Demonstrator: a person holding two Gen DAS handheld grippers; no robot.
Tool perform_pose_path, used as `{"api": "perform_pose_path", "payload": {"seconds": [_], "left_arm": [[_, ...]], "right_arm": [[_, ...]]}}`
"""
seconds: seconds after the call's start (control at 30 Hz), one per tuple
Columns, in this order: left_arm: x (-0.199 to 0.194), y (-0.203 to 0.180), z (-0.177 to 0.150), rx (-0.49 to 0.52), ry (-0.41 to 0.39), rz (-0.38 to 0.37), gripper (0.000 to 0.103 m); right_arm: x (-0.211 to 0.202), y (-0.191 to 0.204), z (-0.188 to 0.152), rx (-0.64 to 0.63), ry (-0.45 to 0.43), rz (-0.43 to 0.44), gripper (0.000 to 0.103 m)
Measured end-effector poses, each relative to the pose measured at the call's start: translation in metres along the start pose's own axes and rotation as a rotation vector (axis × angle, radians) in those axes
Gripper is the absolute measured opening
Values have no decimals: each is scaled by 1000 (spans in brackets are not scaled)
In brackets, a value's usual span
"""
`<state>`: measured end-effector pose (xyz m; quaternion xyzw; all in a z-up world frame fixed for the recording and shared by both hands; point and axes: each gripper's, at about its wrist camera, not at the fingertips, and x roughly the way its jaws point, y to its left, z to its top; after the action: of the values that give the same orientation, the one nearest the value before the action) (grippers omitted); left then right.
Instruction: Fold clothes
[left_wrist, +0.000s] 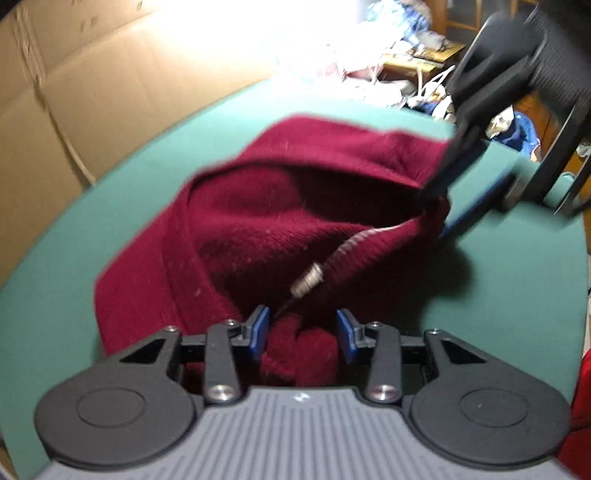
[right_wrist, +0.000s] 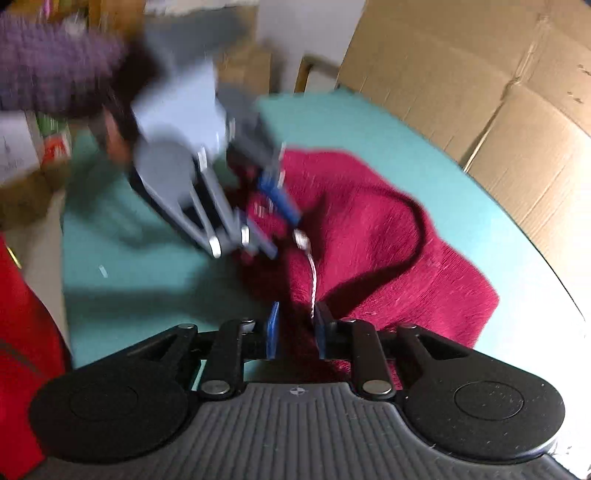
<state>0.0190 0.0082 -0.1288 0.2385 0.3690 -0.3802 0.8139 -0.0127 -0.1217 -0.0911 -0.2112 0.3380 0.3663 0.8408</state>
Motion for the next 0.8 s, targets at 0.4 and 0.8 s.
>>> {"api": "perform_pose_path", "payload": {"seconds": [0.4, 0.8], "left_arm": [[-28, -18, -17, -13, 10, -61, 50], [-62, 11, -25, -149, -98, 65, 56]], "right_arm": [[71, -2, 11, 65, 38, 22, 21], [46, -35, 17, 274, -55, -34, 26]]}}
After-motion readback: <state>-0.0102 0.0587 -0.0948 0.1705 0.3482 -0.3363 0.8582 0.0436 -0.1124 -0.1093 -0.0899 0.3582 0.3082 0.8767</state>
